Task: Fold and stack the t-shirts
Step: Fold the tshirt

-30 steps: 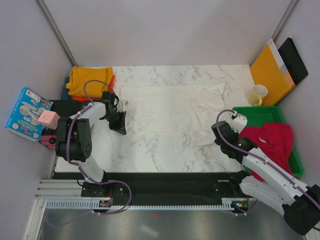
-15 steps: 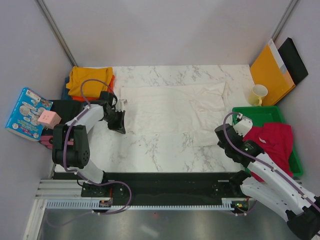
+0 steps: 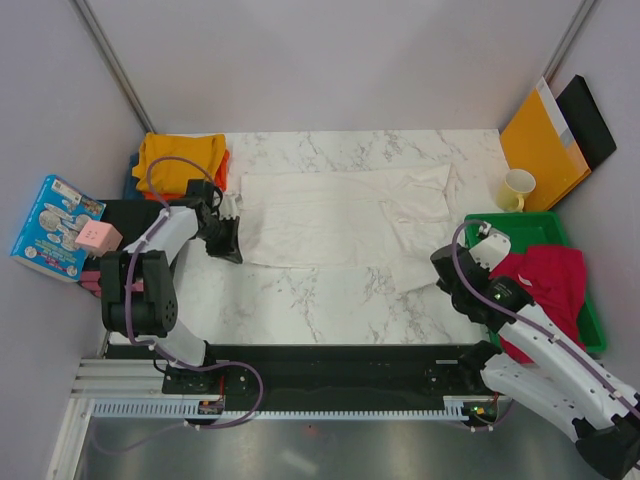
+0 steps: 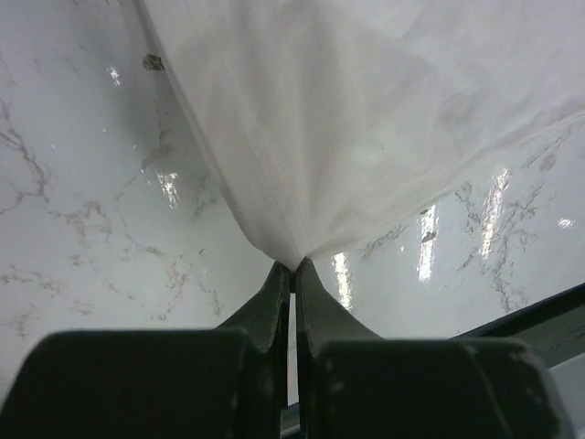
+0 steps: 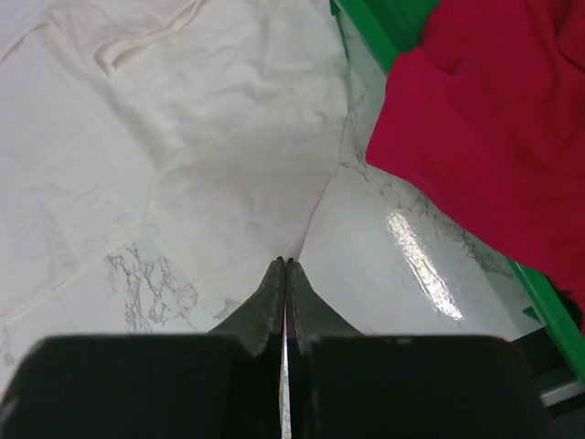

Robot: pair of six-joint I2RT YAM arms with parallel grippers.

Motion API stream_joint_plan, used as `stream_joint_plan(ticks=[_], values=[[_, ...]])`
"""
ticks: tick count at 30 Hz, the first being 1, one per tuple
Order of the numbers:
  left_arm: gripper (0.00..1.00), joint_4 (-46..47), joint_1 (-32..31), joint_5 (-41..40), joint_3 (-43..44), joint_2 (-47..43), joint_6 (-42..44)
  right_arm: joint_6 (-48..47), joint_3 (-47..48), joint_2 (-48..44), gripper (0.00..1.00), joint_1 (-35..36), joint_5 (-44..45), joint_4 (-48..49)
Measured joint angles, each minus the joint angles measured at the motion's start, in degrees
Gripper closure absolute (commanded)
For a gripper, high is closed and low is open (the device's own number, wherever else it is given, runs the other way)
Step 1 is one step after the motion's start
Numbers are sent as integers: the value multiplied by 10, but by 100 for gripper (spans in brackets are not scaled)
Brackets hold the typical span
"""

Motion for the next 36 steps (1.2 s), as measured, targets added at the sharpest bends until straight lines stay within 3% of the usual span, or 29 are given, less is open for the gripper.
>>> stream_joint_plan(ticks=[12, 24, 36], values=[[98, -6, 3, 5, 144, 22, -10, -52, 69, 127, 100, -9, 43, 76], [98, -7, 3, 1, 254, 123, -25, -167, 170, 296, 100, -146, 8, 219], [98, -9, 3, -8, 330, 211, -37, -234, 344, 507, 100, -205, -37, 297]])
